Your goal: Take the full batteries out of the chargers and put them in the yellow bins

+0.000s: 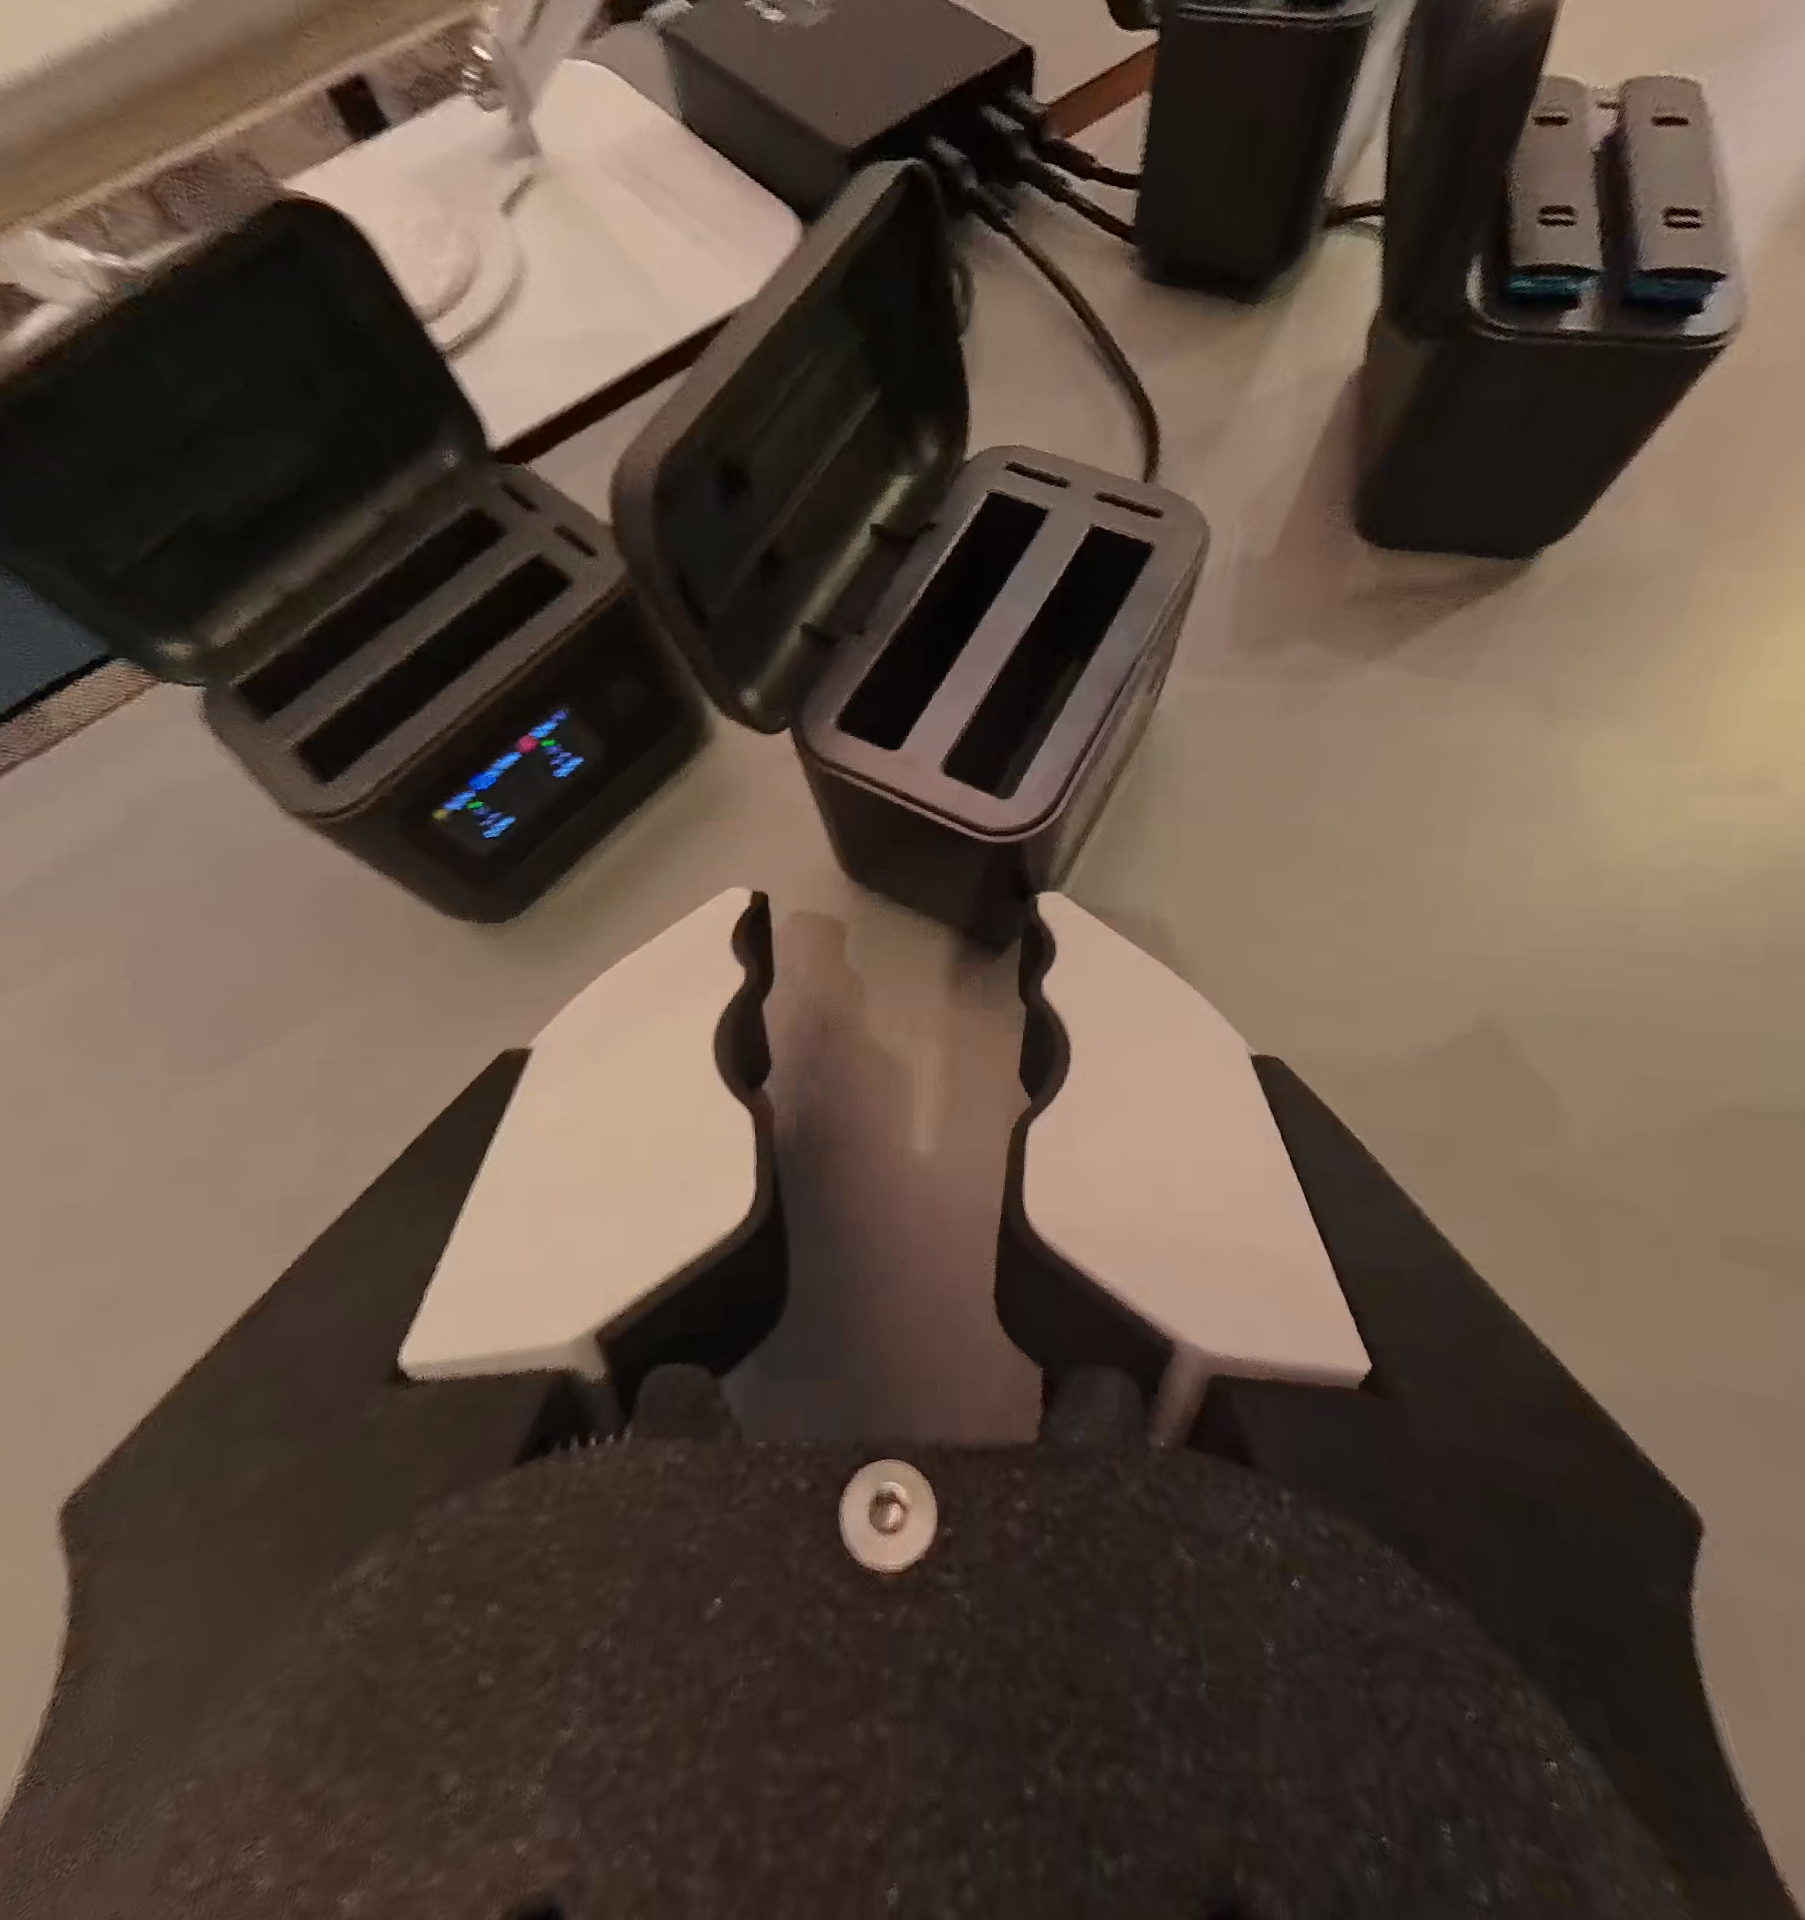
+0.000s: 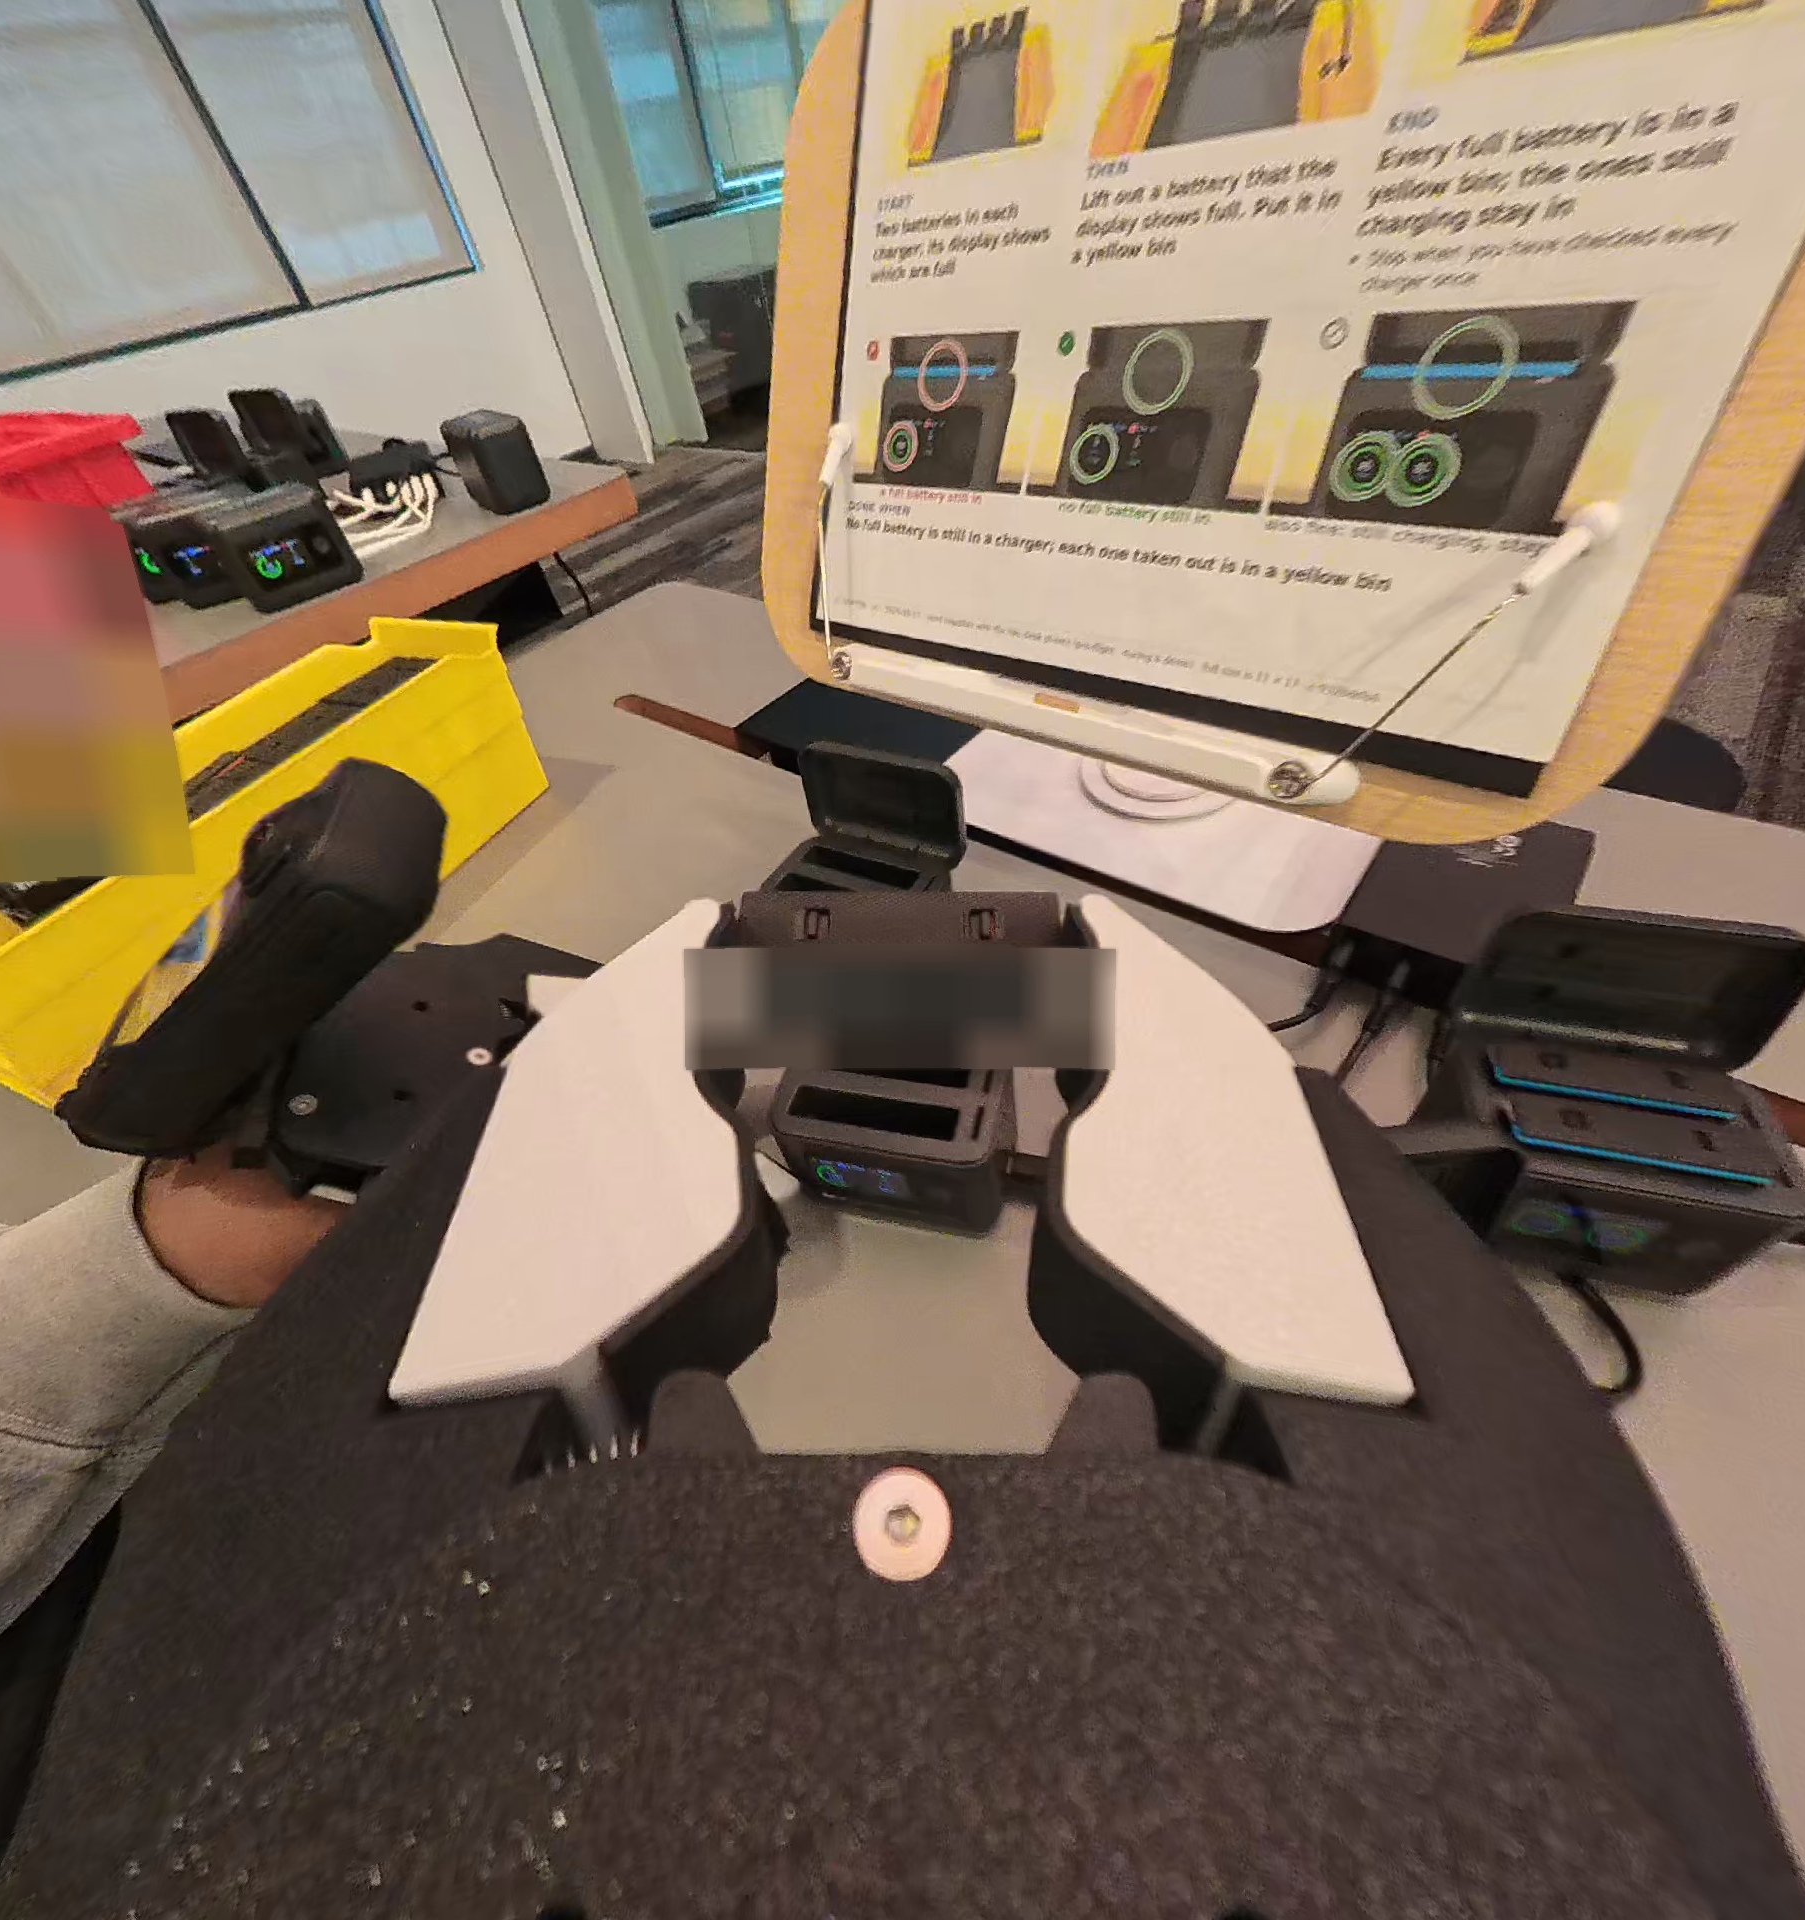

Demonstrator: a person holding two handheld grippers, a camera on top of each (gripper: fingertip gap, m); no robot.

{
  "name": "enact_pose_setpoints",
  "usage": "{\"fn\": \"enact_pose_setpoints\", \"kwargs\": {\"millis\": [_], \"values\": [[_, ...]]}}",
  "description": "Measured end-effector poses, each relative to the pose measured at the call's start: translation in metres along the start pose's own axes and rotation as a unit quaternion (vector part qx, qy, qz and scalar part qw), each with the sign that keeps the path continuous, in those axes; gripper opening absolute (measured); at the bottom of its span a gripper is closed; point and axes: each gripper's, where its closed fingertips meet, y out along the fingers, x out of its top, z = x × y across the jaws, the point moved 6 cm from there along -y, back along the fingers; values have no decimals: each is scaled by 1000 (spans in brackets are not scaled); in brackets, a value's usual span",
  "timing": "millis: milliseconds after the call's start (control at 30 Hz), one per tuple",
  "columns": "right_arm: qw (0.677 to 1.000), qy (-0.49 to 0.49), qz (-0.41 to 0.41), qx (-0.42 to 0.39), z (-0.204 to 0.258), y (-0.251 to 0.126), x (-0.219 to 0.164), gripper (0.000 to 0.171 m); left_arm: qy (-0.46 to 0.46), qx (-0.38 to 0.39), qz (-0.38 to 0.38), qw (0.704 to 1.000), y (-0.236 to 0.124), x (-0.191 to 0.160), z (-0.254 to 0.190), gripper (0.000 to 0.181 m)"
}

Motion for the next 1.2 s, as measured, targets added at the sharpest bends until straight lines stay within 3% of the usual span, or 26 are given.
{"fn": "enact_pose_setpoints", "kwargs": {"millis": [167,400,633,800,1000,1100,1200], "values": [[1000,8,7,3,-9,-12,6,59,3,22,-50,998,-23,12,10,41],[996,68,11,57,0,-26,5,59,126,-72,-266,953,-68,60,-45,33],[981,162,16,106,19,-37,-20,58,187,-48,-293,936,-65,67,-83,23],[982,155,22,110,24,-44,-27,59,181,-73,-301,933,-66,65,-87,12],[980,-51,78,176,31,-67,-15,63,151,-182,-337,911,-78,63,-89,12],[953,-206,120,189,34,-79,-8,58,145,-235,-336,901,-81,60,-95,11],[905,-330,176,202,37,-86,-9,54,147,-271,-329,892,-82,58,-103,11]]}}
